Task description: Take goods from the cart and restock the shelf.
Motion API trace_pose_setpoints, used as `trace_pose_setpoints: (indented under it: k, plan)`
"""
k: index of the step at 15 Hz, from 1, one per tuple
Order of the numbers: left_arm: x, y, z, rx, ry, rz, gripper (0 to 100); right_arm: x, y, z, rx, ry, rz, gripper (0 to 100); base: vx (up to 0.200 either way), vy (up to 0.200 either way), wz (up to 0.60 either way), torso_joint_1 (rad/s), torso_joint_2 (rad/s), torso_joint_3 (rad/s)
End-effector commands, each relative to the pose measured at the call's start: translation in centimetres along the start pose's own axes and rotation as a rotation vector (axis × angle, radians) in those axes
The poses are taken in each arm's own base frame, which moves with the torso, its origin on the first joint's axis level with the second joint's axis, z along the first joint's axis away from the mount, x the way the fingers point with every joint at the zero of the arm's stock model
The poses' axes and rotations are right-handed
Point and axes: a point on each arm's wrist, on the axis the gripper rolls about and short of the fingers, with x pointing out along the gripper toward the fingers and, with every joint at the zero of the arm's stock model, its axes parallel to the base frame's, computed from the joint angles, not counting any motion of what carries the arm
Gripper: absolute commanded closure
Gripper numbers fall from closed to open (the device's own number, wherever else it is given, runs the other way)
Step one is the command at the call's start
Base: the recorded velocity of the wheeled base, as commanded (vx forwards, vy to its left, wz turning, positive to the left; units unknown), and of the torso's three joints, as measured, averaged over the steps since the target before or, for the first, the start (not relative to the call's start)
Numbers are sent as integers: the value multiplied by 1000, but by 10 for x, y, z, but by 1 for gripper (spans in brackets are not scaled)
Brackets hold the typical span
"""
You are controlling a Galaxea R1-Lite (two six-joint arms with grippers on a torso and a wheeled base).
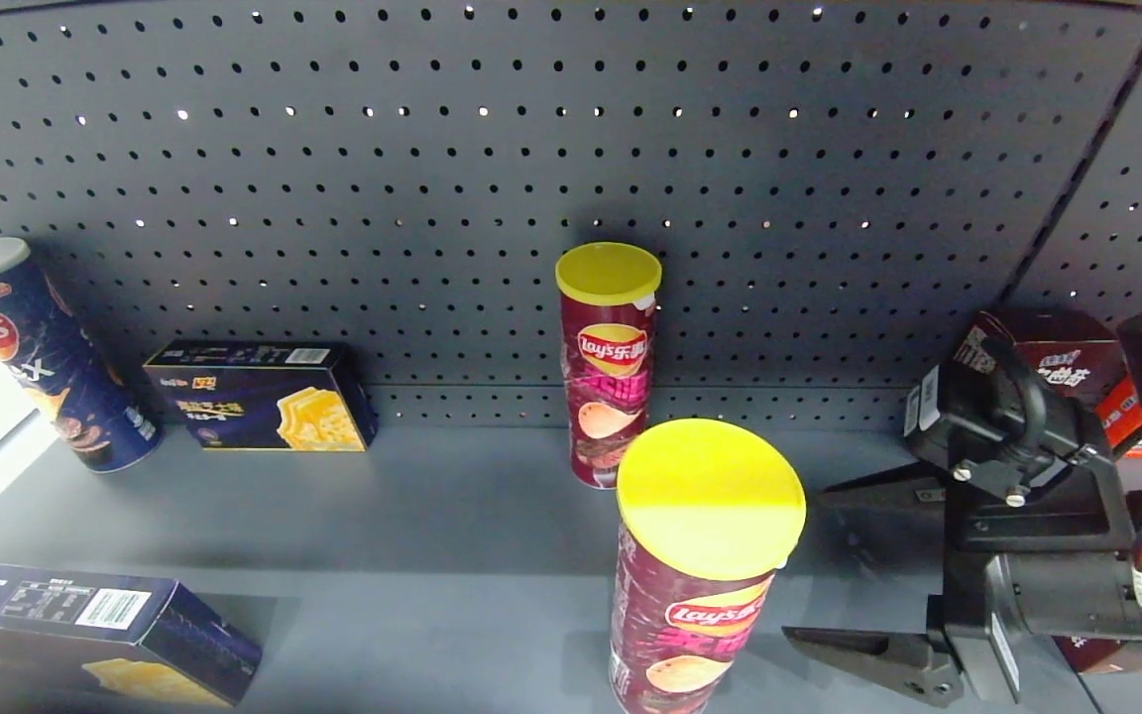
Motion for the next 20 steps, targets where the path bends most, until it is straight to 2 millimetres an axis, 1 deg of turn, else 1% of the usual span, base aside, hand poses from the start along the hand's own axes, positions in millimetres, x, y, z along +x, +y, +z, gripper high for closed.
trace_pose_setpoints:
  k: [1, 4, 7, 10, 15, 20]
  plan:
    - [0, 0, 0, 0, 2, 0, 0, 8, 4, -4, -3, 28, 19, 0, 0, 0, 0, 0, 0, 0]
    - [0, 0, 0, 3, 2, -2, 0, 15, 5, -4, -11, 27, 28, 0, 0, 0, 0, 0, 0, 0]
    - [0, 0, 0, 3, 2, -2, 0, 32, 6, -2, -22, 29, 28, 0, 0, 0, 0, 0, 0, 0]
    - [0, 0, 0, 2, 1, -2, 0, 42, 7, -1, -25, 32, 37, 0, 0, 0, 0, 0, 0, 0]
    - [0, 0, 0, 1, 2, -2, 0, 43, 7, -3, -24, 34, 35, 0, 0, 0, 0, 0, 0, 0]
    - [0, 0, 0, 2, 1, -2, 0, 44, 7, 0, -27, 27, 31, 0, 0, 0, 0, 0, 0, 0]
